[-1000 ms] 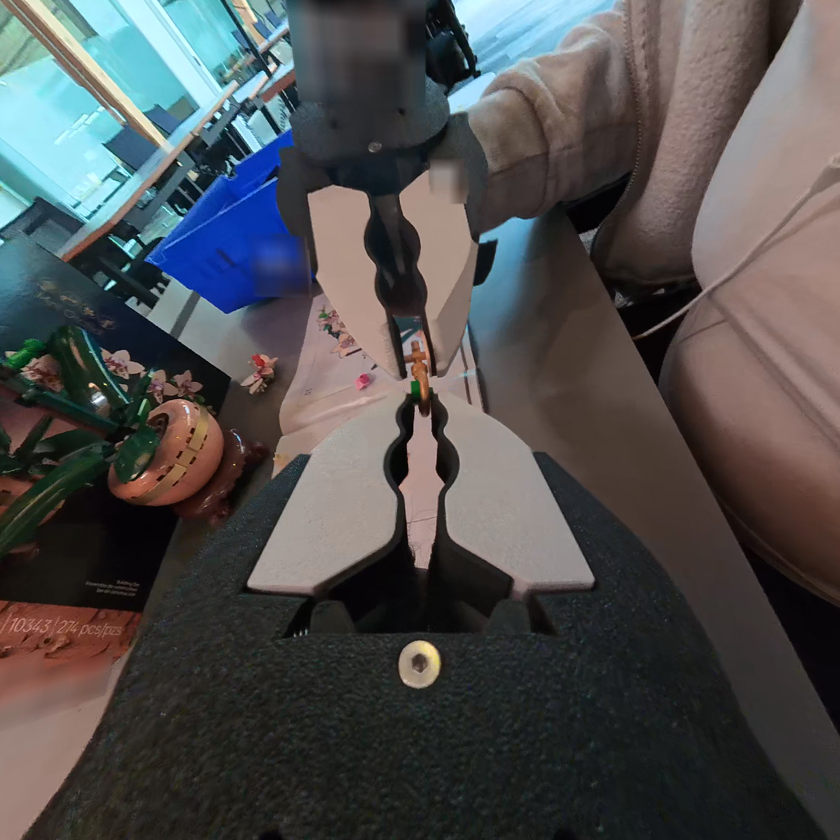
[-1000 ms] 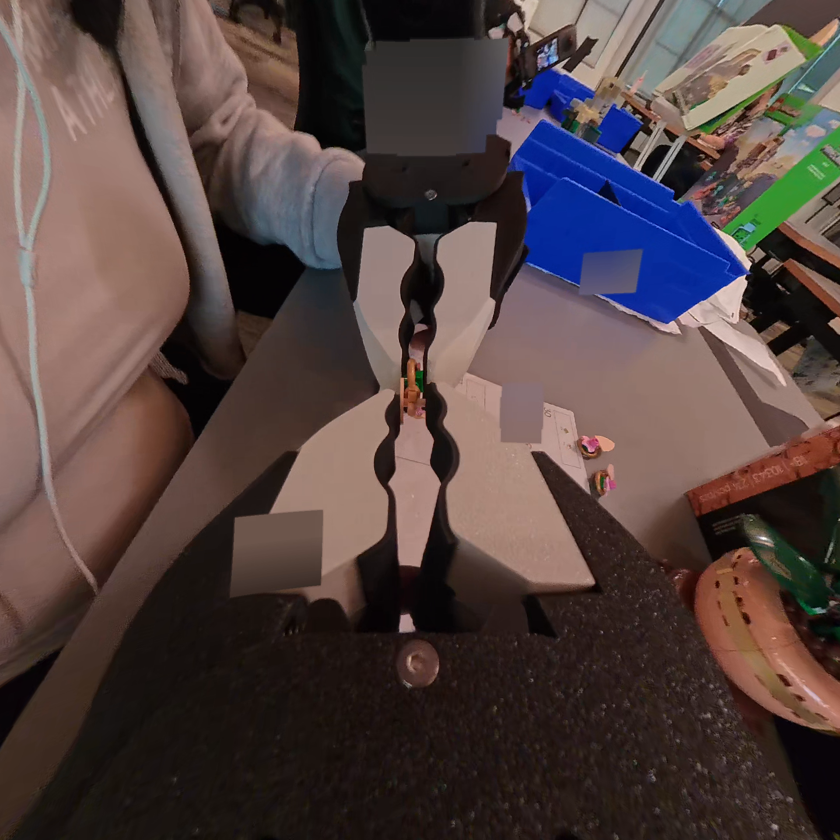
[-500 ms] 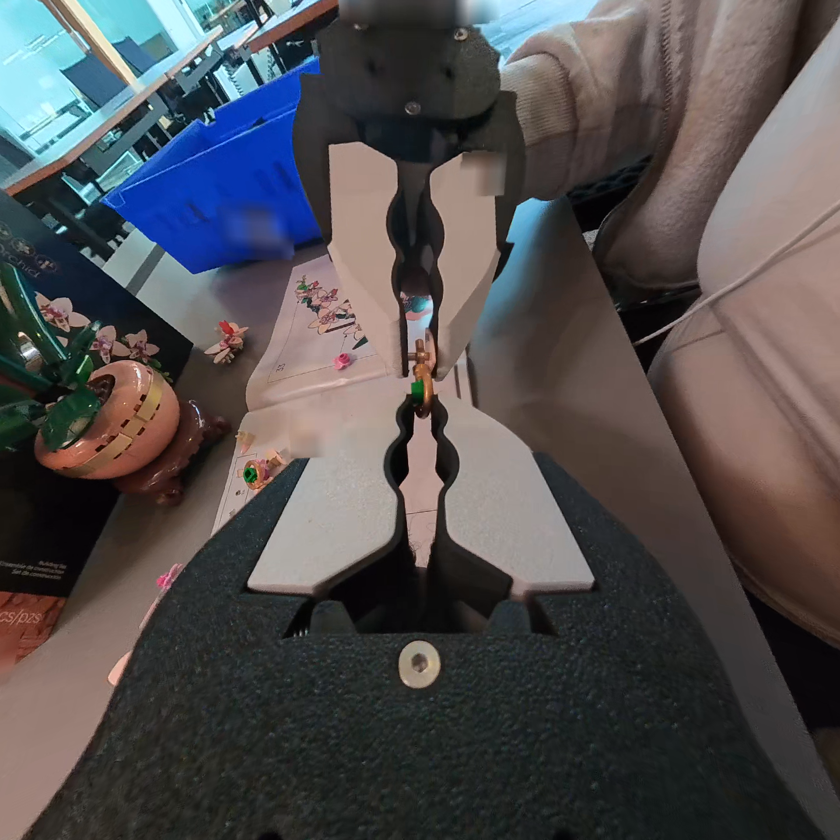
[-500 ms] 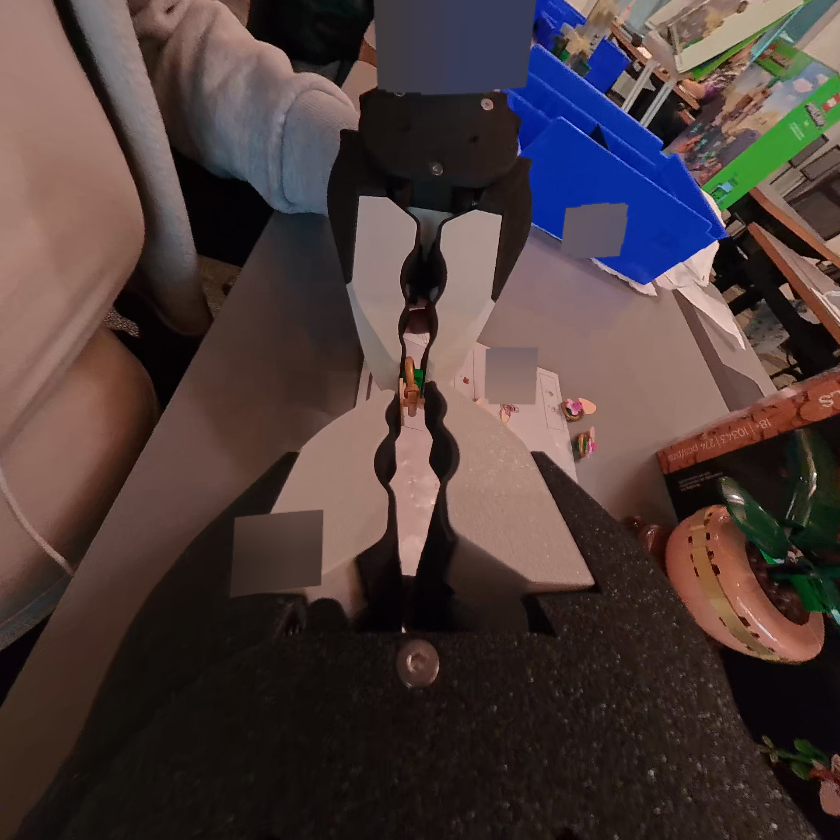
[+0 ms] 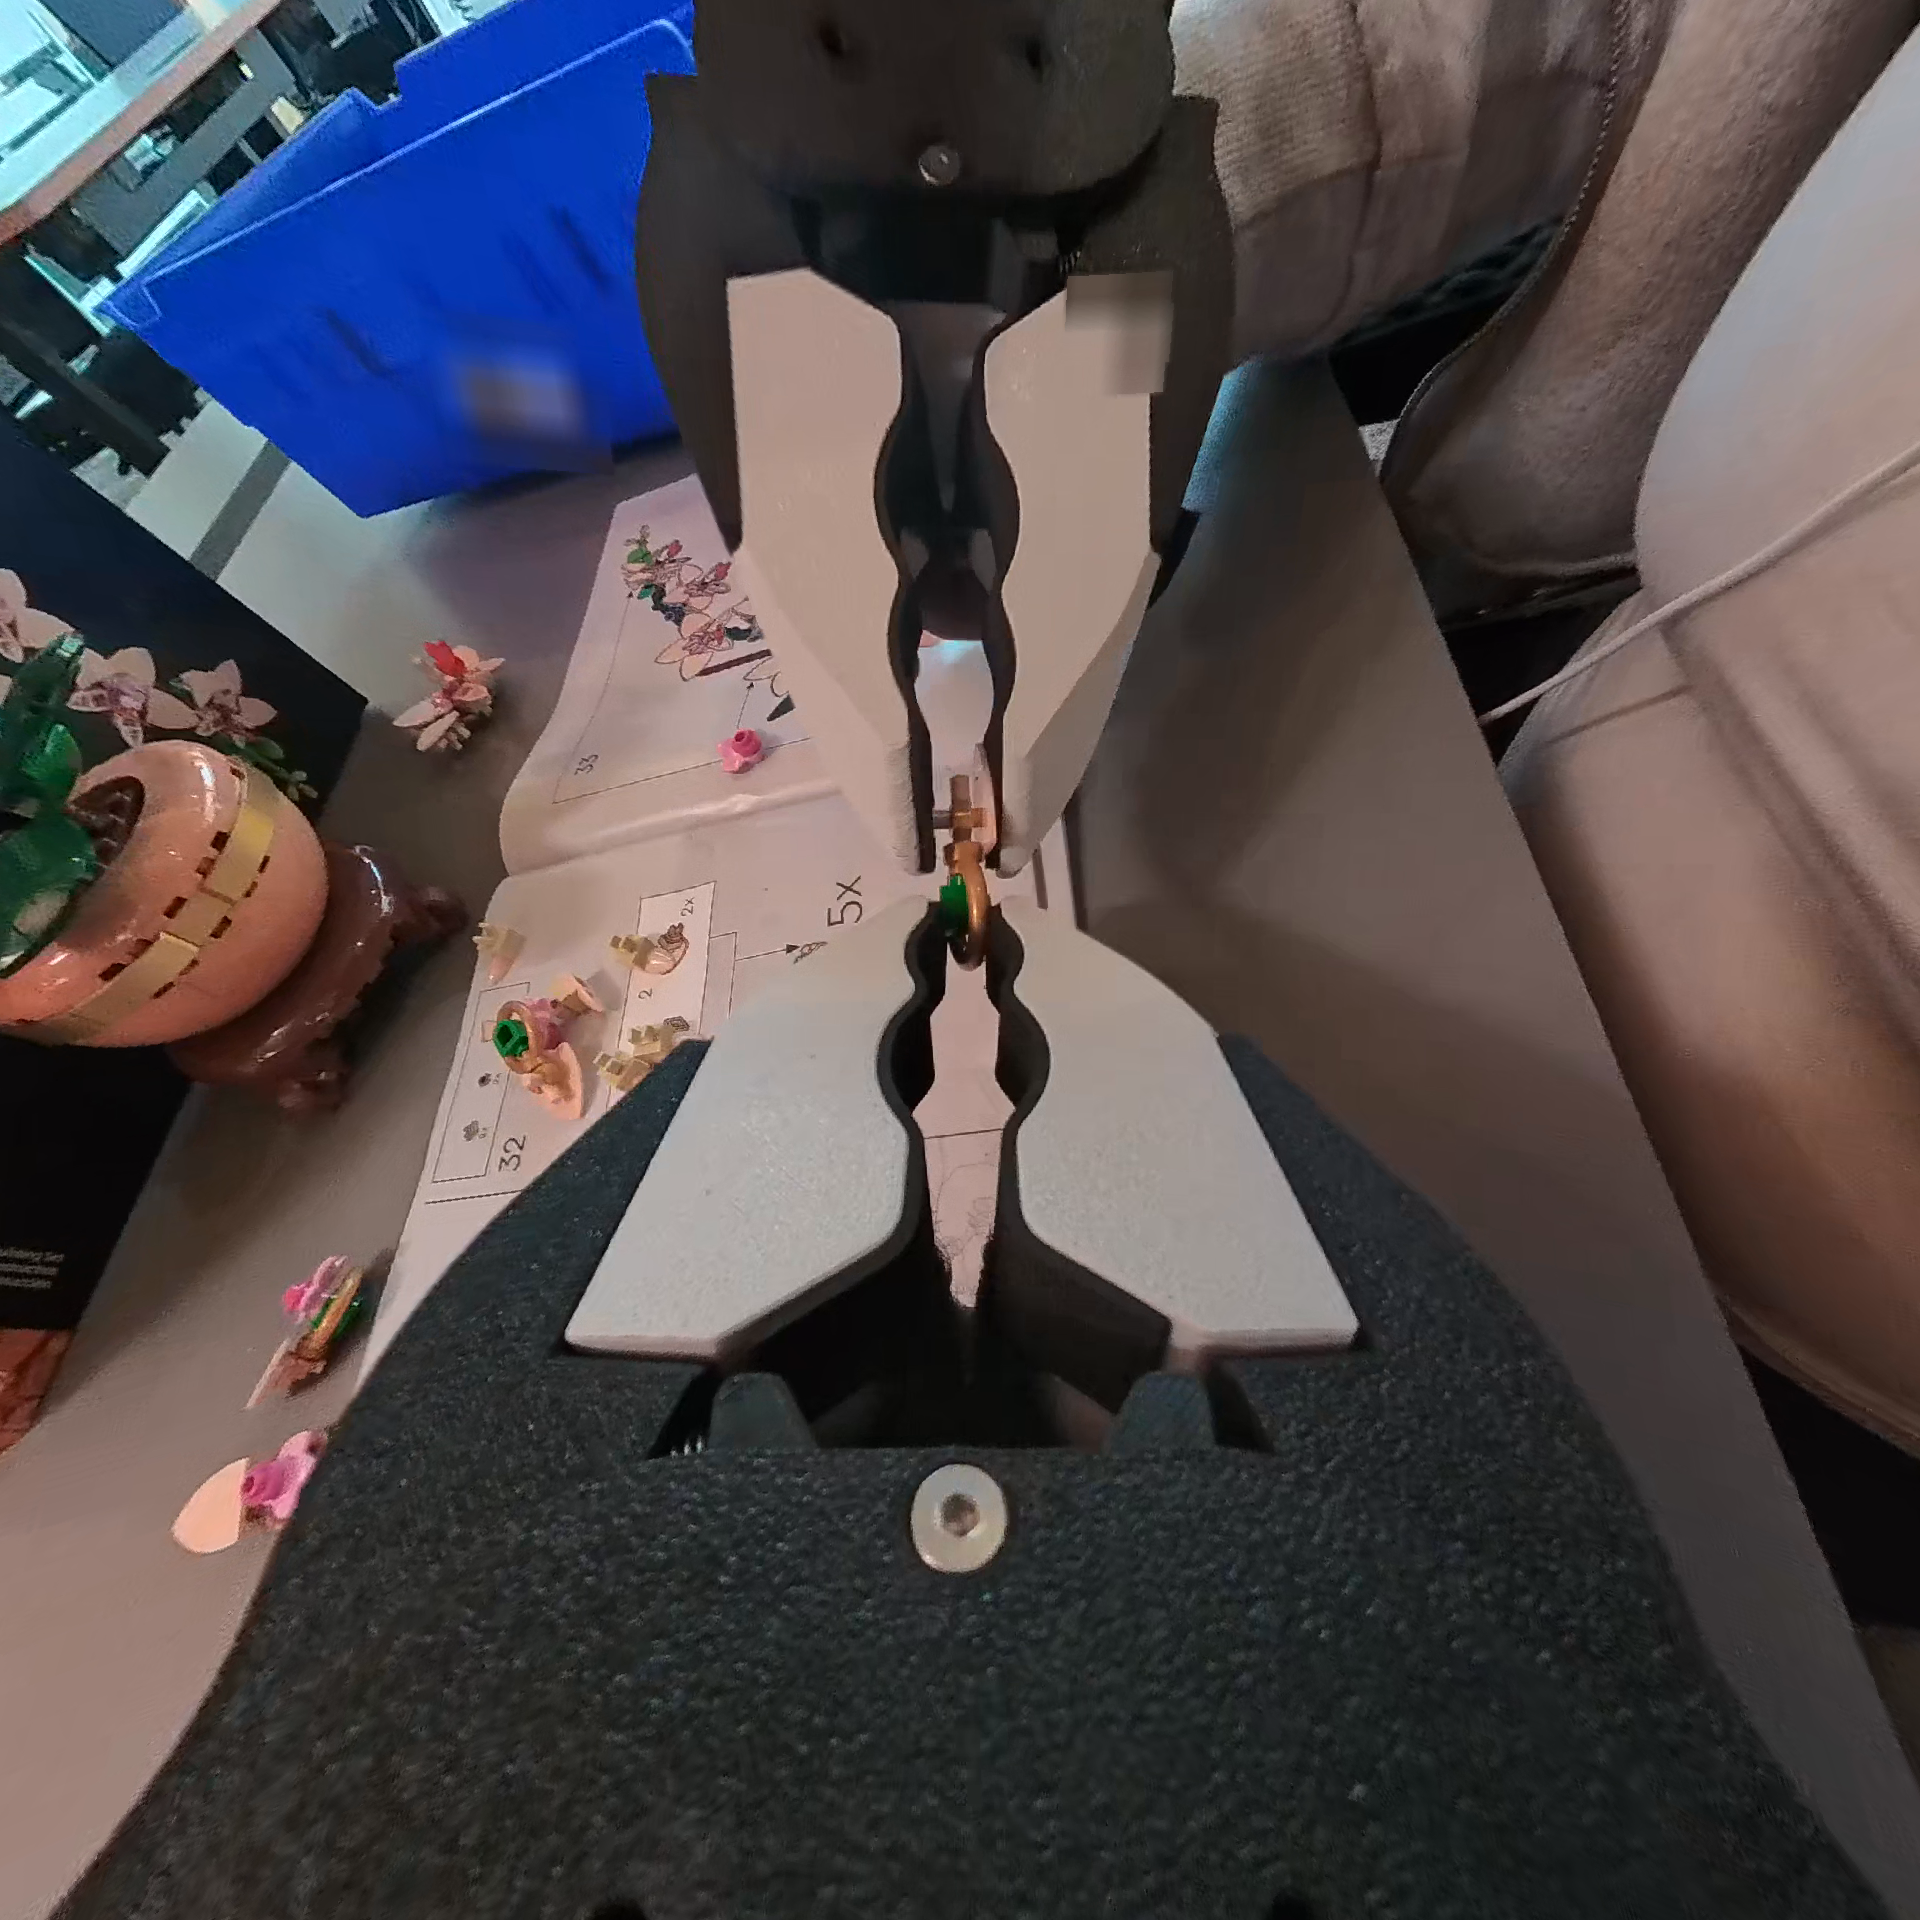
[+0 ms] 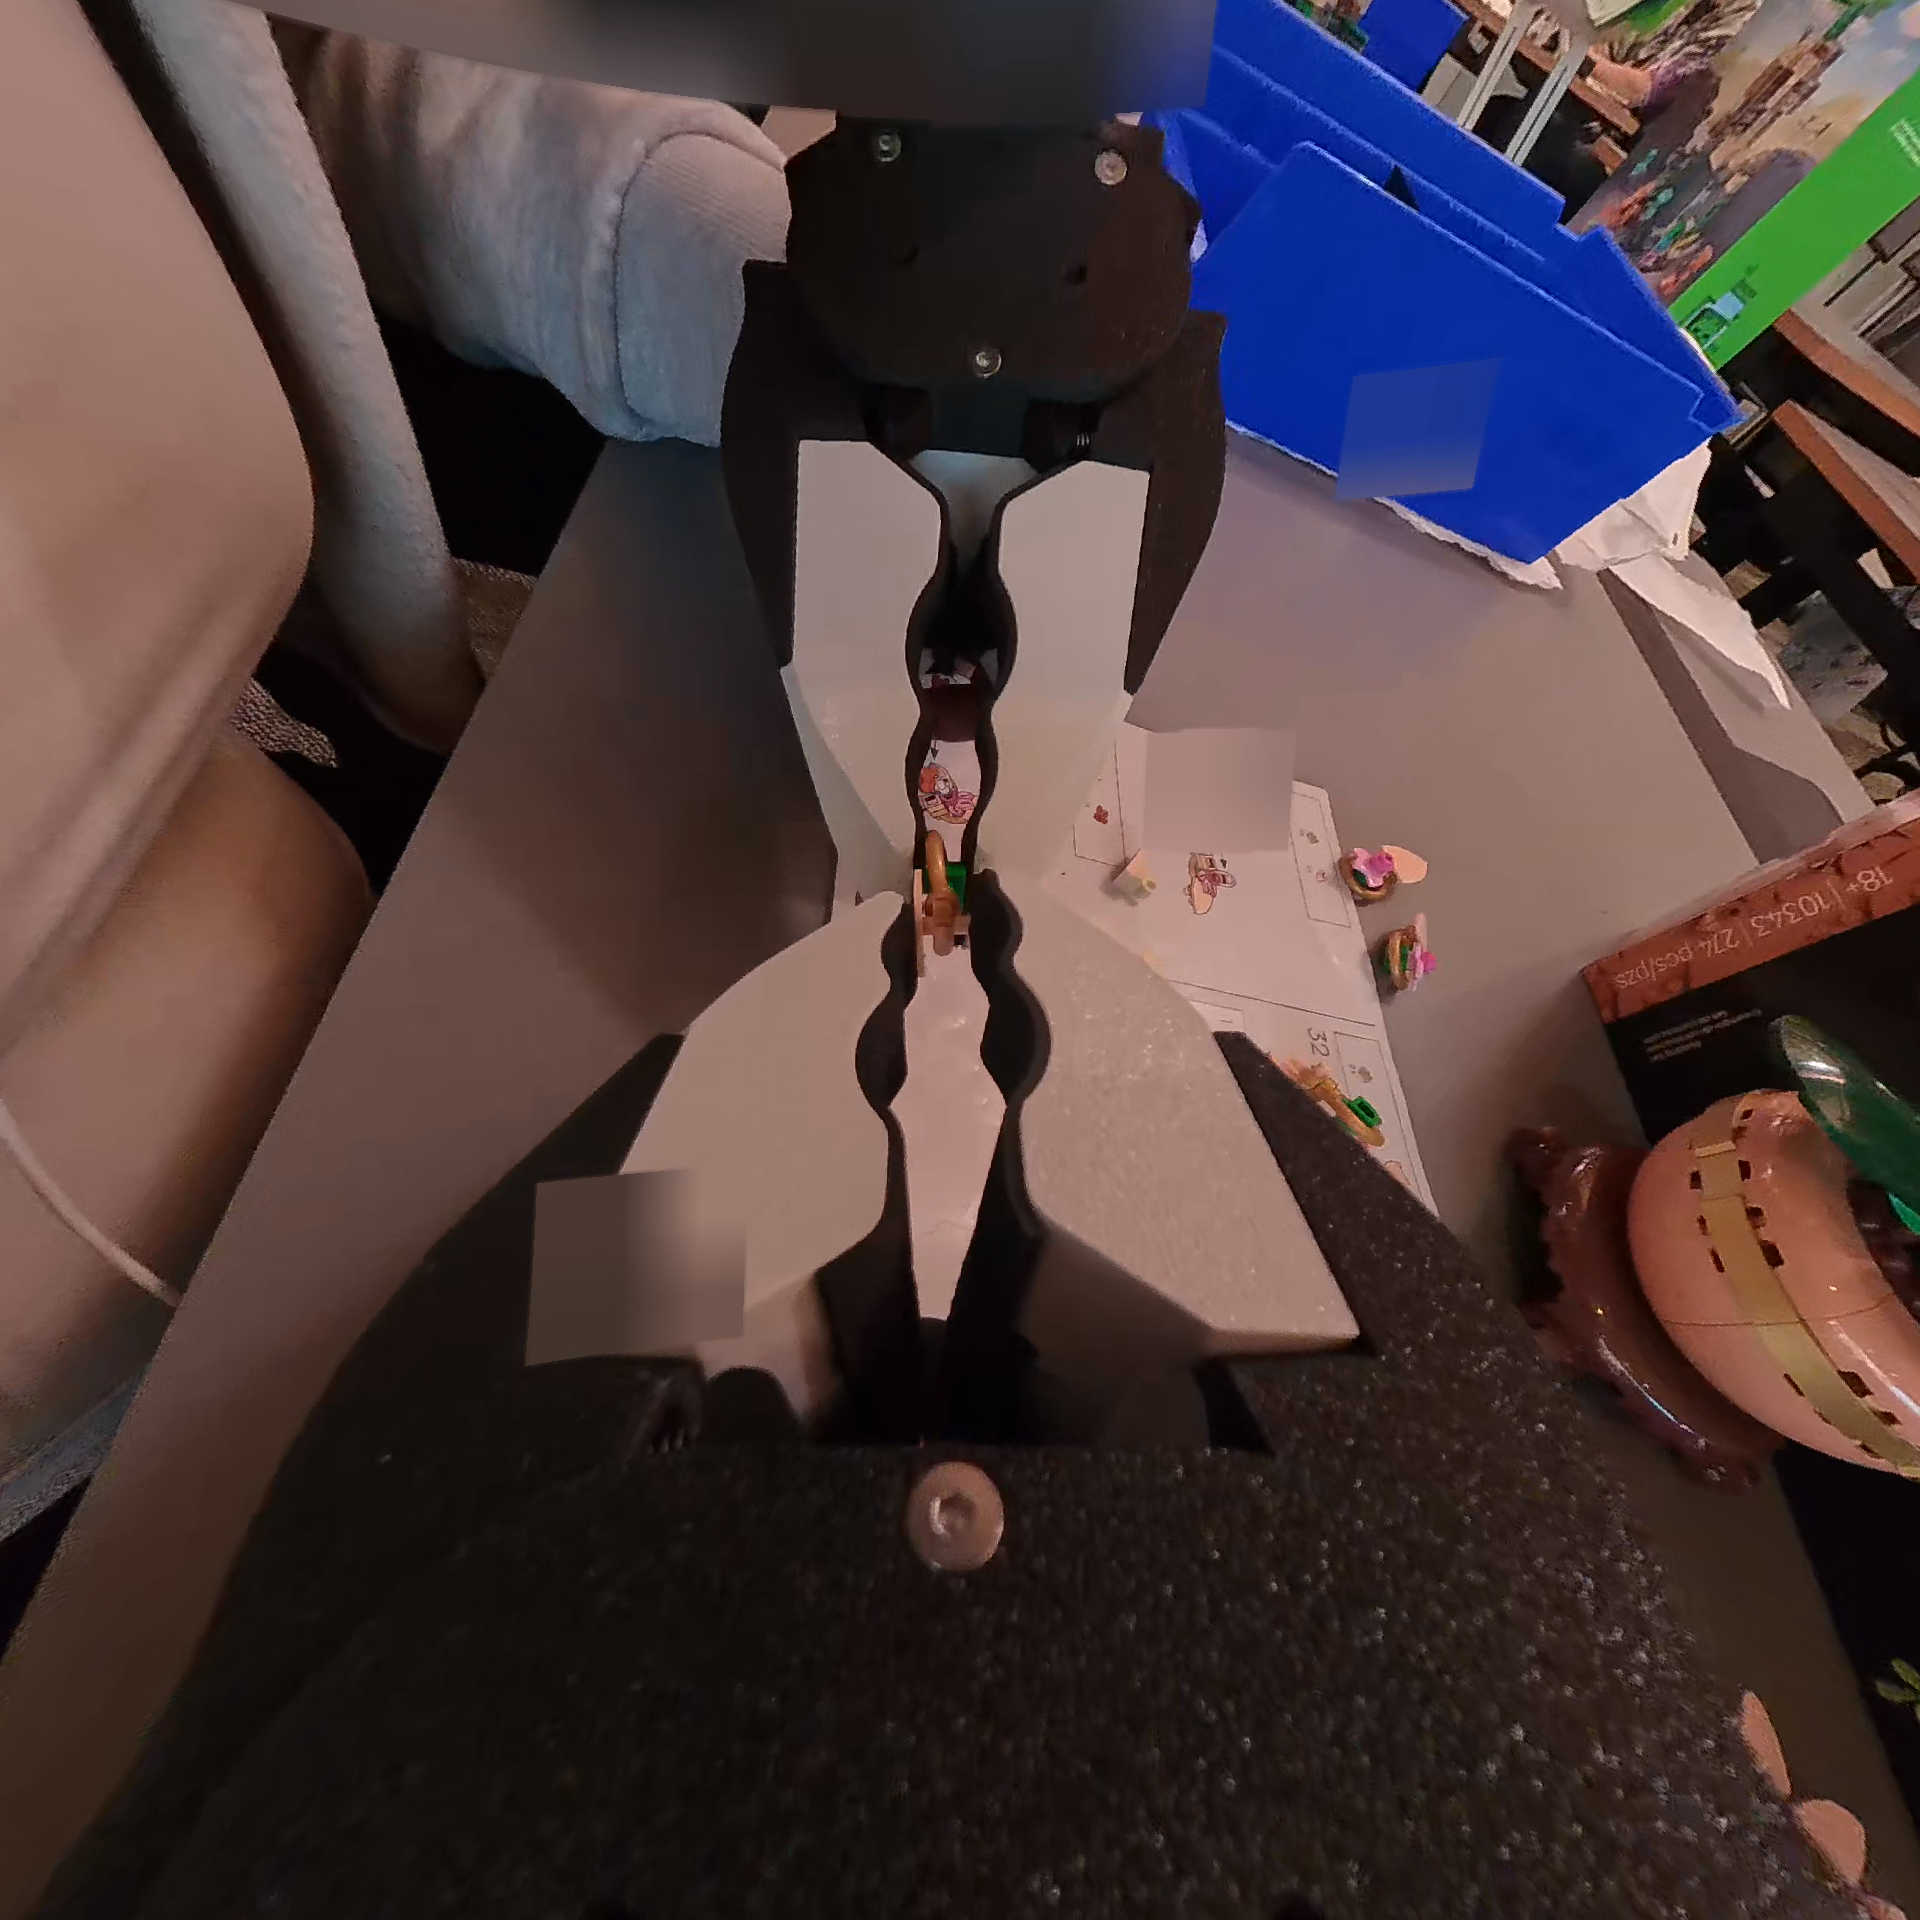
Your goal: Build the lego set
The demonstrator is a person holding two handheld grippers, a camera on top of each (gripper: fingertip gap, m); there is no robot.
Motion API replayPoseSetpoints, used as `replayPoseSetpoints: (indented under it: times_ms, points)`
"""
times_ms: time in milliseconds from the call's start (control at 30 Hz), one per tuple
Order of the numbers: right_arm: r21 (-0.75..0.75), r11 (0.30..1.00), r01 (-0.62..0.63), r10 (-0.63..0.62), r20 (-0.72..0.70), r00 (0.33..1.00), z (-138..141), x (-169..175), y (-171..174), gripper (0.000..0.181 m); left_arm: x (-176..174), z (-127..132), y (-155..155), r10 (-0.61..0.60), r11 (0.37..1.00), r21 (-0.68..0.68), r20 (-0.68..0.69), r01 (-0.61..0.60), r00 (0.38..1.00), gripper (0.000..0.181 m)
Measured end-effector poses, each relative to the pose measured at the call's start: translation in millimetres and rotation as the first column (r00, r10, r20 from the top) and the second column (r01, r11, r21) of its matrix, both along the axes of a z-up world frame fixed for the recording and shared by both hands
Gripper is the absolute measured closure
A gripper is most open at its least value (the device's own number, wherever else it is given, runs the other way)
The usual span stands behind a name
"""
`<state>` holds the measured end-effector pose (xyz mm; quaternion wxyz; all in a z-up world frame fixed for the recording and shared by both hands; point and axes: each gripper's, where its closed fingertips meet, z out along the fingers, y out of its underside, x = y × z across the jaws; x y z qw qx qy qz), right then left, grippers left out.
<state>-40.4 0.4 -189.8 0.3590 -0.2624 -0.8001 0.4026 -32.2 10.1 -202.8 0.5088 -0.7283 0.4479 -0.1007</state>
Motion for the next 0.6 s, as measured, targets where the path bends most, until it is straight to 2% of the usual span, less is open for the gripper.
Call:
replayPoseSetpoints:
  times_ms: [300, 333, 400, 467, 533, 600]
  points:
    - [-0.014, 1.000, 0.019, -0.019, 0.012, 1.000, -6.9, -6.3, 5.8, 0.171, -5.8, -6.9, 4.8, 0.035, 0.998, -0.059, 0.022, -0.034, 0.999, 0.174]
    - [-0.051, 0.998, 0.042, -0.041, 0.015, 0.999, -4.6, -8.6, 9.7, 0.171, -8.1, -4.4, 8.2, 0.056, 0.997, -0.051, 0.037, -0.054, 0.998, 0.167]
    - [-0.280, 0.958, 0.062, -0.045, 0.069, 0.997, 6.1, -10.4, 11.9, 0.171, -14.1, 8.9, 14.1, 0.090, 0.996, -0.012, 0.125, -0.089, 0.988, 0.153]
    - [-0.560, 0.815, 0.148, -0.077, 0.148, 0.986, 20.0, -15.1, 21.7, 0.171, -25.2, 26.3, 18.5, 0.126, 0.990, 0.029, 0.237, -0.136, 0.963, 0.138]
    - [-0.760, 0.599, 0.253, -0.048, 0.282, 0.958, 25.8, -17.0, 30.7, 0.171, -34.0, 49.4, 19.9, 0.132, 0.976, 0.120, 0.345, -0.183, 0.929, 0.134]
    - [-0.885, 0.361, 0.292, 0.062, 0.335, 0.940, 36.0, -15.8, 30.5, 0.172, -35.2, 66.5, 17.6, 0.103, 0.940, 0.271, 0.353, -0.207, 0.930, 0.133]
